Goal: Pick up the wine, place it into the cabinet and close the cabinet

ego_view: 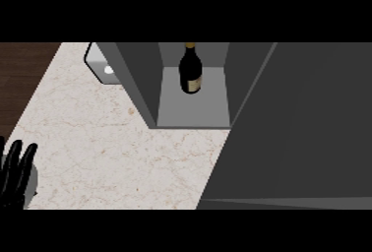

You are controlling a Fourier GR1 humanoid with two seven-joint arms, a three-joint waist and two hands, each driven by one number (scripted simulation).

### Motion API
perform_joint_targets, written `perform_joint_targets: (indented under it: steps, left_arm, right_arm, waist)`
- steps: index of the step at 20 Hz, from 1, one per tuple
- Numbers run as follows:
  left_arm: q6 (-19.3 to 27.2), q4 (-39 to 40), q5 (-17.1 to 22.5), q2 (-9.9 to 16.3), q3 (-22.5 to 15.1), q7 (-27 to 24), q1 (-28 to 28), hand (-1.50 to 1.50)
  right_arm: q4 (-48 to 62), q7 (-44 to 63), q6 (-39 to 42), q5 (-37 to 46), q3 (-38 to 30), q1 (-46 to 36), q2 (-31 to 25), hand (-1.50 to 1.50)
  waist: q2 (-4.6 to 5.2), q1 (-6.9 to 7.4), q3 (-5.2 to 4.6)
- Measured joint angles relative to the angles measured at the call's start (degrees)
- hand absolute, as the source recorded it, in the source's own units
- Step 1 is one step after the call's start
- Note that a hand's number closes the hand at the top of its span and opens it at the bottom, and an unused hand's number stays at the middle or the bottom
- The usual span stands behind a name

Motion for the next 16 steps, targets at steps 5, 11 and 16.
perform_joint_targets:
  steps: [5, 11, 16]
  left_arm:
    - [-4.4, 1.4, 3.0, 1.8, 5.2, 0.9, 1.3, -1.5]
    - [-7.2, 1.7, 4.7, 3.0, 8.4, 2.3, 1.3, -1.5]
    - [-9.4, 2.3, 7.0, 4.0, 11.1, 4.3, 0.8, -1.5]
  right_arm:
    - [-0.3, -0.5, -6.0, 3.3, 3.0, -0.7, -2.3, 1.5]
    - [0.6, -2.6, -12.4, 4.9, 4.6, -3.6, -4.4, 1.5]
    - [3.4, -2.6, -19.4, 9.8, 9.2, -10.5, -4.4, 1.5]
  waist:
    - [-0.09, -0.02, -0.05]
    - [-0.14, 0.09, -0.1]
    - [-0.12, 0.25, -0.14]
